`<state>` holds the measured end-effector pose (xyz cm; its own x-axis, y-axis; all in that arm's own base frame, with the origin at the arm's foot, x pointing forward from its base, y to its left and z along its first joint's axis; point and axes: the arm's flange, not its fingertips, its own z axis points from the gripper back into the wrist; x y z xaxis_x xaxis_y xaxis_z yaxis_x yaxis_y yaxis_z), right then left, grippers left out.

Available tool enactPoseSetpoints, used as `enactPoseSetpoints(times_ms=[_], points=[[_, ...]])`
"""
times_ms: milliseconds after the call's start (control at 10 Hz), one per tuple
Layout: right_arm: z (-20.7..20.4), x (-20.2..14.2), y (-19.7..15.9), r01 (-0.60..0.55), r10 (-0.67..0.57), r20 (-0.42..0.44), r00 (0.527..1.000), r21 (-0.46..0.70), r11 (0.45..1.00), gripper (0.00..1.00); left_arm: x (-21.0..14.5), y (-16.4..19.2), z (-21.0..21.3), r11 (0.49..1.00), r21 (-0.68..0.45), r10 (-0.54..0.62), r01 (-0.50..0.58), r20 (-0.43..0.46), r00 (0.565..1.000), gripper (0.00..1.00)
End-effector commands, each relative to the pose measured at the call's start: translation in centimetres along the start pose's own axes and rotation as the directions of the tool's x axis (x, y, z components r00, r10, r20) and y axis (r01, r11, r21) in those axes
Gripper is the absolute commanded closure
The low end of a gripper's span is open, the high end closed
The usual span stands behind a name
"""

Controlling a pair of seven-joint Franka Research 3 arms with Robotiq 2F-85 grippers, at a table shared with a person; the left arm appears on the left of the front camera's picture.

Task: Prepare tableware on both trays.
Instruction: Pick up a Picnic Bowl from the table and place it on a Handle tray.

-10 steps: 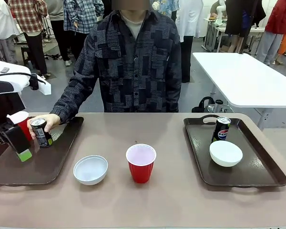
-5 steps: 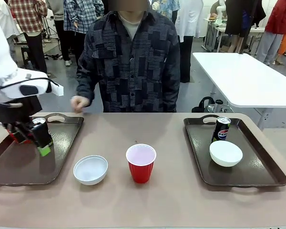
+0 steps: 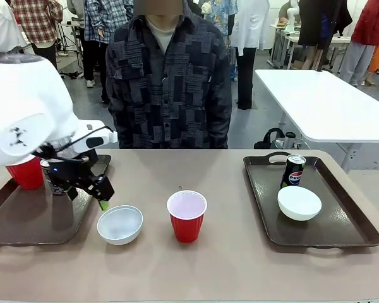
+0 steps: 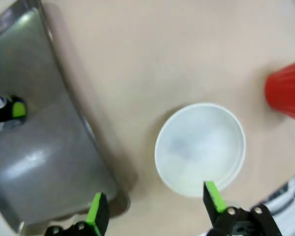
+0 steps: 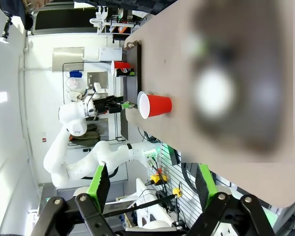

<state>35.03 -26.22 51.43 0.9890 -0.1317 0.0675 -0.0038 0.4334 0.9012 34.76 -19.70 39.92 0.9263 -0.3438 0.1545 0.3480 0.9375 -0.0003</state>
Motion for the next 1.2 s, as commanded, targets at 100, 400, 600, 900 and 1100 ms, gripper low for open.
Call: enactPoseSetpoints(times_ms=[100, 400, 600, 900, 1100], points=[[-0.1, -0.1, 0.1, 0.008, -0.008, 0.001, 1.000, -0.007, 1.000, 0.09, -1.2, 0.2, -4.4, 0.998, 0.028, 0.060, -0.061, 0.028, 0.998, 0.00], [-0.1, -0.1, 0.1, 0.008, -0.008, 0.001, 1.000, -0.007, 1.000, 0.09, -1.4, 0.5, -6.8, 0.999, 0.018, 0.049, -0.049, -0.024, 0.998, 0.00], [-0.1, -0.1, 0.1, 0.008, -0.008, 0.001, 1.000, -0.007, 1.000, 0.09, -1.8, 0.4, -7.4, 1.000, -0.018, 0.016, -0.017, -0.027, 1.000, 0.59], [-0.1, -0.1, 0.1, 0.008, -0.008, 0.001, 1.000, -0.007, 1.000, 0.09, -1.8, 0.5, -7.3, 1.000, -0.002, 0.019, -0.019, -0.036, 0.999, 0.75], [-0.1, -0.1, 0.1, 0.008, -0.008, 0.001, 1.000, -0.007, 1.000, 0.09, -1.8, 0.6, -7.3, 1.000, 0.005, 0.029, -0.029, -0.042, 0.999, 1.00]])
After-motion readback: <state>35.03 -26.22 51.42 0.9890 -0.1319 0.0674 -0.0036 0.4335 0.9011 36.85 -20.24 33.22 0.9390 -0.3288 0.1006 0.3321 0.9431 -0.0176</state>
